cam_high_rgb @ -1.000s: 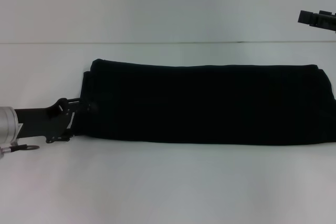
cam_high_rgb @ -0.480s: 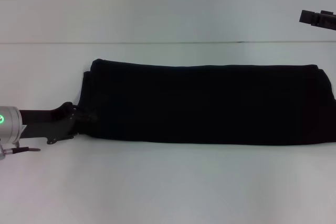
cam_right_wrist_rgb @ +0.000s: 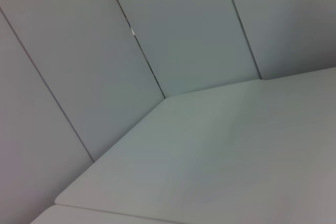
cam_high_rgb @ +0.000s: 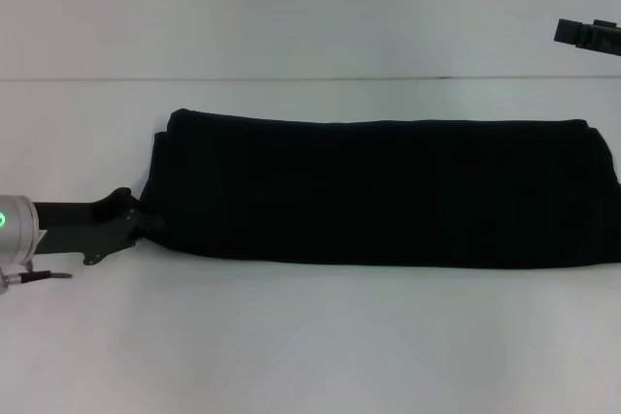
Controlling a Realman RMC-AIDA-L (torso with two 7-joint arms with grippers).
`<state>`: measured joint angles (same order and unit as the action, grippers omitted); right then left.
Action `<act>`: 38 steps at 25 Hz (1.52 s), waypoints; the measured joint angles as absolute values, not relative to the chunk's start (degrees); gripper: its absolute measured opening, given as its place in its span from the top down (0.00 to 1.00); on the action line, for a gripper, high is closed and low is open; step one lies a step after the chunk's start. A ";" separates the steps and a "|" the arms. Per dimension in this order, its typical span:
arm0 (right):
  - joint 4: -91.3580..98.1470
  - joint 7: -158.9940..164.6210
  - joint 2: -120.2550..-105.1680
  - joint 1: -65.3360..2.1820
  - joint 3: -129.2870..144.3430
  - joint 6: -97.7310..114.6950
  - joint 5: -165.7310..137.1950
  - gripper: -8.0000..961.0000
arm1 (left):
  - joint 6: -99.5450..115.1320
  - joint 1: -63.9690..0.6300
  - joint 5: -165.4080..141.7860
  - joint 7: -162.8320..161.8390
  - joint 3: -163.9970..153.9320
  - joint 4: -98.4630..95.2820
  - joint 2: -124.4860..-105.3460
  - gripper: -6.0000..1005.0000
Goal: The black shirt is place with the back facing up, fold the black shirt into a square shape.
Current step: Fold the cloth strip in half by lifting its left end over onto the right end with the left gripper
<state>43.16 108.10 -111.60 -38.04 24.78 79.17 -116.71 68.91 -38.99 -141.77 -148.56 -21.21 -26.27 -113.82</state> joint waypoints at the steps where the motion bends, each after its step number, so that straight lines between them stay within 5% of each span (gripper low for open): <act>1: 43.17 108.10 -111.60 -38.05 24.80 79.13 -116.72 0.04 | 68.86 -39.02 -141.77 -148.48 -21.23 -26.29 -113.82 0.86; 4: 43.15 108.07 -111.66 -38.06 24.85 78.90 -116.71 0.04 | 68.78 -39.06 -141.73 -147.81 -21.18 -26.34 -113.77 0.97; 19: 42.34 108.10 -113.57 -38.65 24.80 77.11 -116.32 0.04 | 72.93 -32.63 -139.09 -138.43 -16.66 -35.11 -113.39 0.97; 28: 40.37 107.89 -114.95 -39.78 25.00 73.86 -116.20 0.04 | 81.41 -27.89 -138.97 -138.13 -10.14 -44.59 -110.62 0.97; 33: 40.60 107.52 -114.97 -38.51 24.53 74.01 -116.09 0.04 | 90.05 -33.07 -131.96 -137.43 -12.46 -45.40 -109.67 0.97; 38: 40.89 106.10 -112.78 -33.71 23.24 75.12 -111.31 0.04 | 91.67 -45.03 -126.38 -136.61 -24.69 -40.83 -113.81 0.97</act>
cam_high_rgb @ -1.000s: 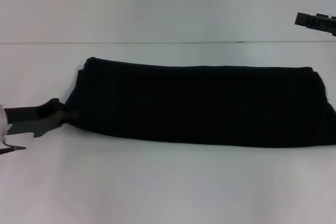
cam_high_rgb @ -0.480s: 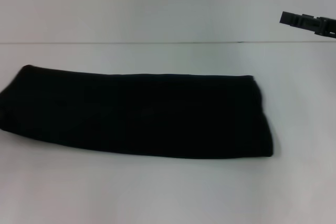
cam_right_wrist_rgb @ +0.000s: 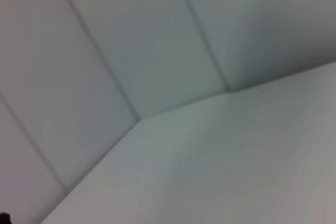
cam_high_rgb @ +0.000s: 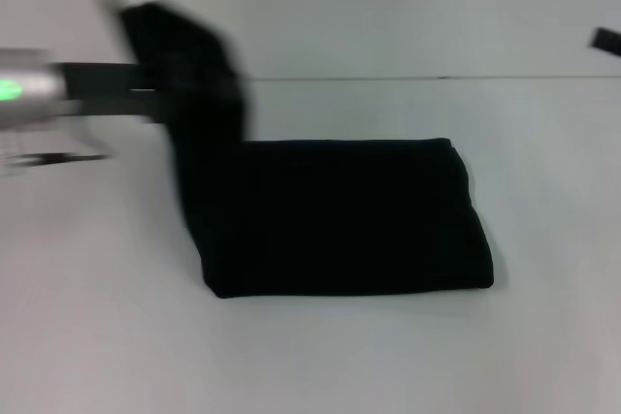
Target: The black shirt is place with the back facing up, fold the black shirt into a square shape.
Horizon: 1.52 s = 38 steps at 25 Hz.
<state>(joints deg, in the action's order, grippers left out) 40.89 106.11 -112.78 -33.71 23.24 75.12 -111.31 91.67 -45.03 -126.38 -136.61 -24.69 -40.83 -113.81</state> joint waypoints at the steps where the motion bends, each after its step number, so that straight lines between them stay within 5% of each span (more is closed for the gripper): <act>1: 40.91 105.98 -111.94 -32.49 23.12 75.73 -110.01 0.04 | 90.88 -47.01 -126.26 -136.39 -26.28 -40.17 -115.14 0.97; 5: 40.92 105.82 -108.64 -28.16 22.80 78.17 -106.69 0.05 | 84.73 -52.17 -125.89 -135.72 -32.85 -38.51 -122.12 0.97; 8: 40.94 105.19 -106.86 -26.68 22.25 79.32 -106.16 0.05 | 78.06 -53.93 -121.01 -133.06 -37.25 -32.44 -124.51 0.97; 17: 41.05 104.51 -104.42 -26.58 22.93 80.44 -107.41 0.05 | 66.59 -57.57 -93.39 -100.10 -38.35 1.96 -124.69 0.86; 31: 40.92 117.65 -103.43 -32.04 23.95 82.42 -120.08 0.05 | 78.74 -47.06 -93.01 -101.20 -34.19 -9.94 -123.94 0.48; 38: 38.98 121.31 -104.01 -34.16 24.79 84.11 -122.00 0.05 | 66.75 -43.07 -93.71 -114.68 -39.47 -18.71 -118.75 0.29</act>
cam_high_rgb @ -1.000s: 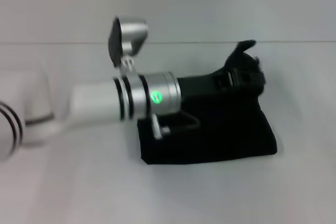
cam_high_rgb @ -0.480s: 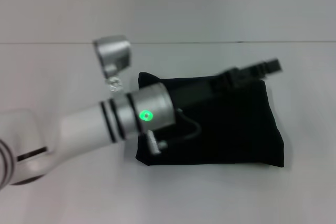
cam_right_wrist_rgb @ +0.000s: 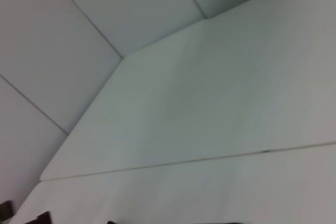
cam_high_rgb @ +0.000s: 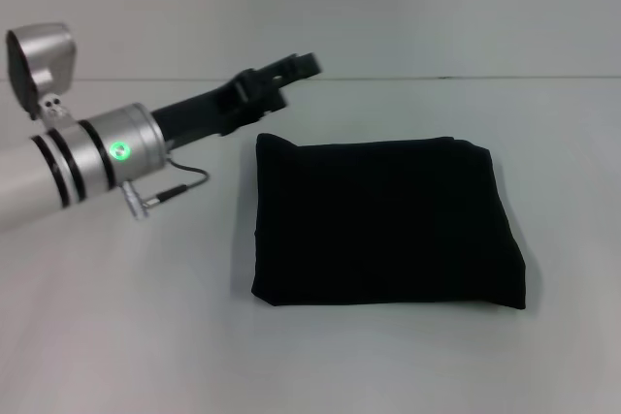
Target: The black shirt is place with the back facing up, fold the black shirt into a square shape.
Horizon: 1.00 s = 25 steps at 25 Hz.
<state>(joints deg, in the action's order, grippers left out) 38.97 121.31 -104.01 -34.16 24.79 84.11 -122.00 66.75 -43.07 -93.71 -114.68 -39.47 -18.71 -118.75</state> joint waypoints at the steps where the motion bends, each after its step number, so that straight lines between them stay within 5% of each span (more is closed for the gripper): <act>1: 38.76 121.38 -104.27 -34.26 24.94 84.12 -122.02 0.05 | 64.77 -43.07 -94.46 -116.47 -40.22 -19.03 -117.89 0.22; 7: 38.45 121.49 -105.84 -34.79 25.17 82.94 -122.08 0.05 | 56.45 -43.77 -106.48 -124.94 -41.22 -23.21 -116.15 0.04; 25: 38.90 119.39 -106.60 -35.51 29.64 80.26 -122.07 0.05 | 48.19 -47.64 -112.93 -131.68 -48.18 -21.36 -117.99 0.04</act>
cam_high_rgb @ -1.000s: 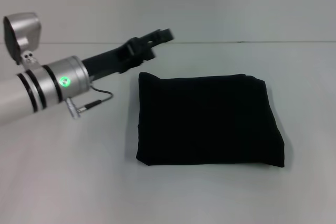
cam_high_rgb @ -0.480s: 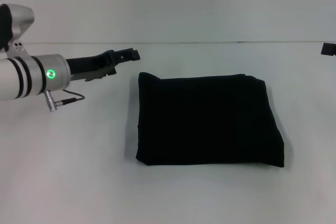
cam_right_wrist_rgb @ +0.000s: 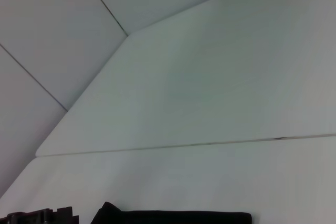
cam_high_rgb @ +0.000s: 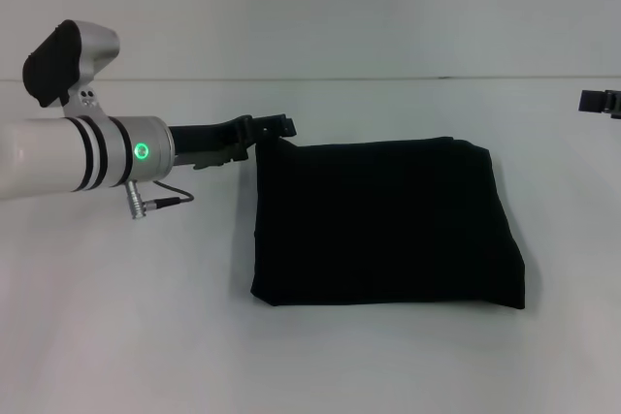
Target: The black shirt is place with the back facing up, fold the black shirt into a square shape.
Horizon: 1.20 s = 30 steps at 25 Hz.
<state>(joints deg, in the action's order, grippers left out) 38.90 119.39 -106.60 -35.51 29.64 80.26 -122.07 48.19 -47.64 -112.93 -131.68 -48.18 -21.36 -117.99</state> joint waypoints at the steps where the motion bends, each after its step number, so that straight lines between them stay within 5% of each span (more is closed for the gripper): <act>1: 38.95 119.27 -106.60 -35.44 29.64 80.16 -122.07 0.05 | 48.15 -47.60 -112.94 -131.69 -48.28 -21.36 -117.99 0.04; 23: 40.67 107.76 -107.40 -35.81 29.72 86.08 -117.80 0.05 | 65.82 -42.15 -109.98 -118.77 -47.36 -39.66 -118.54 0.04; 30: 45.53 107.22 -107.78 -37.43 39.18 88.37 -118.06 0.05 | 76.65 -43.72 -112.16 -112.64 -50.60 -41.79 -115.38 0.04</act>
<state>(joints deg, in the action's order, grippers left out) 45.53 107.22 -107.78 -37.43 39.18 88.37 -118.06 76.65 -43.72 -112.16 -112.64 -50.60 -41.79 -115.38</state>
